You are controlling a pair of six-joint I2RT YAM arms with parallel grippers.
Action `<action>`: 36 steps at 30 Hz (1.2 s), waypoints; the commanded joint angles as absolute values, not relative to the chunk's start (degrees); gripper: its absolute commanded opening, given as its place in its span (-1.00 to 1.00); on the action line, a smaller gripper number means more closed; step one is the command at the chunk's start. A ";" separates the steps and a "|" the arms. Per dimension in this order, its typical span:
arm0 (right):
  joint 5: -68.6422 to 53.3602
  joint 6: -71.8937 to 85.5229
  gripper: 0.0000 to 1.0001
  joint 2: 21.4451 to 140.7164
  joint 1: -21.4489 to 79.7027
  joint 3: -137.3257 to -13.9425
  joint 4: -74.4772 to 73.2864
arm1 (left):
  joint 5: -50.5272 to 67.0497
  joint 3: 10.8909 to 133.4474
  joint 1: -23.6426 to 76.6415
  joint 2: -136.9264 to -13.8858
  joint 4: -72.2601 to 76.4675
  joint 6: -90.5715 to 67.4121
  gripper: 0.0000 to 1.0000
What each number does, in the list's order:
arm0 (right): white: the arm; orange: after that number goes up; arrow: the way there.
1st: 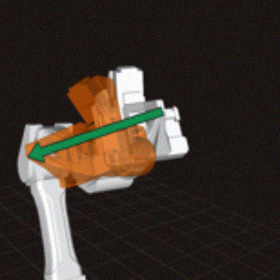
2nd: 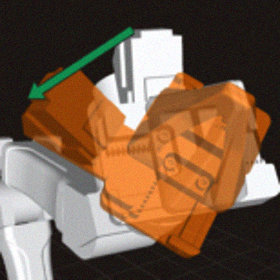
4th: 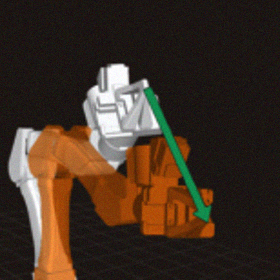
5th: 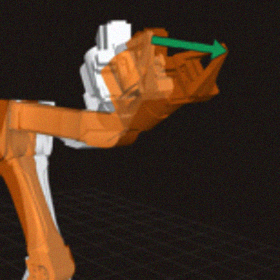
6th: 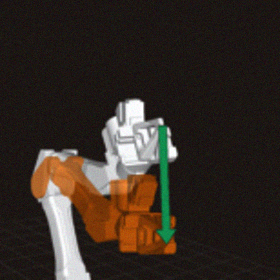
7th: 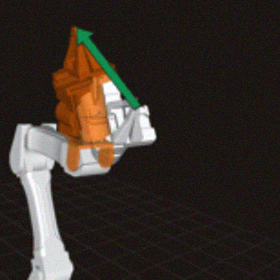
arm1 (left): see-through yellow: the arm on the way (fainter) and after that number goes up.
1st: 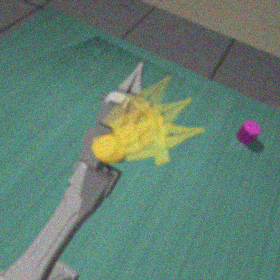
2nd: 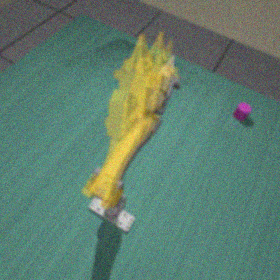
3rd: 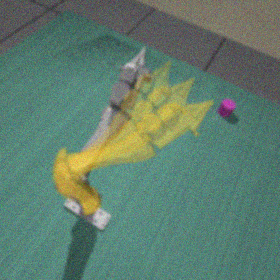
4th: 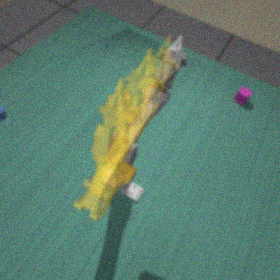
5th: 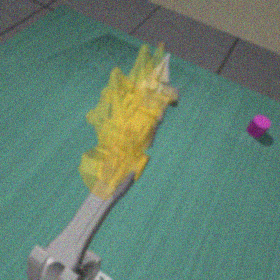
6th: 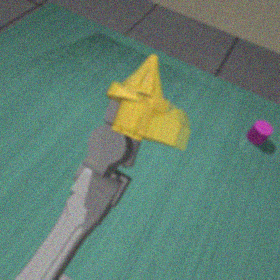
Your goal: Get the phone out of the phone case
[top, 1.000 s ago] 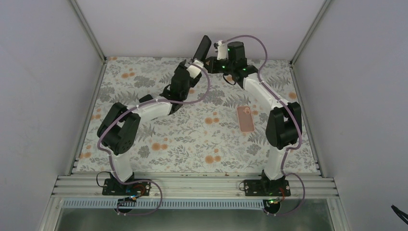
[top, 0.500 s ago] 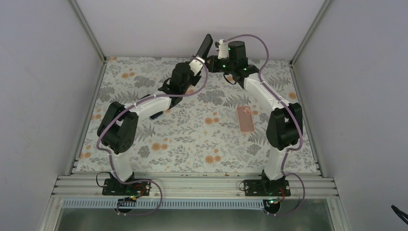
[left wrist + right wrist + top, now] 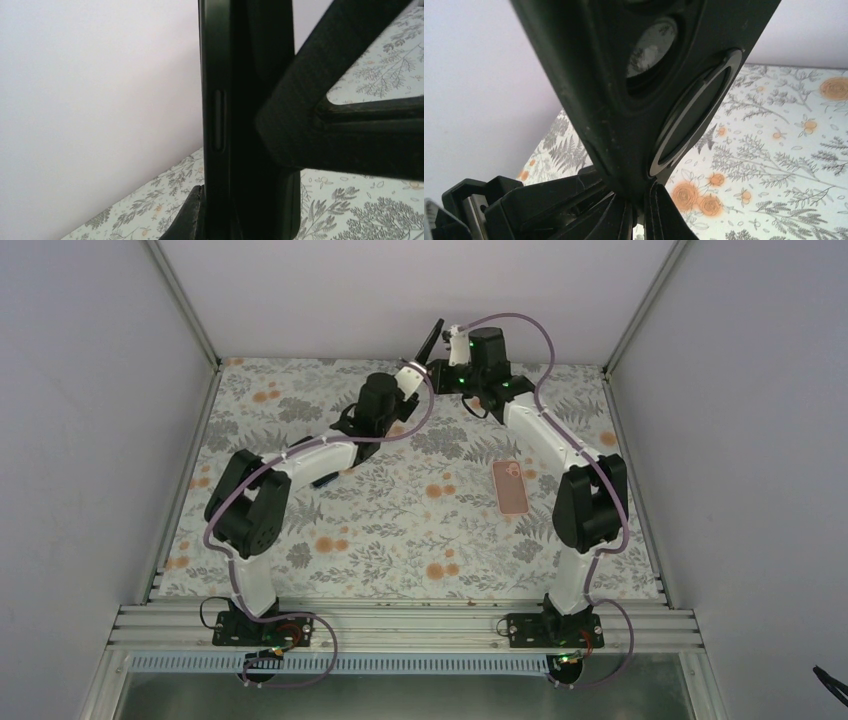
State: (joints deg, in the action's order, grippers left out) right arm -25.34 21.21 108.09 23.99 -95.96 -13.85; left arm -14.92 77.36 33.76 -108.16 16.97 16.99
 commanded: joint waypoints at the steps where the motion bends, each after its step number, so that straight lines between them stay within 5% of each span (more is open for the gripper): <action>1: -35.89 17.98 -0.93 103.75 25.10 -97.38 -15.65 | -16.79 73.15 31.20 -105.08 19.74 16.85 -0.95; 36: -29.51 2.94 -0.93 104.97 16.16 -99.61 -26.00 | -0.27 72.24 28.56 -95.44 6.43 22.20 -0.95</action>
State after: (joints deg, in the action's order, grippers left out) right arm -35.79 8.88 106.98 20.60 -97.17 -26.09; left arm -0.89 71.24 31.44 -99.77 9.30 21.47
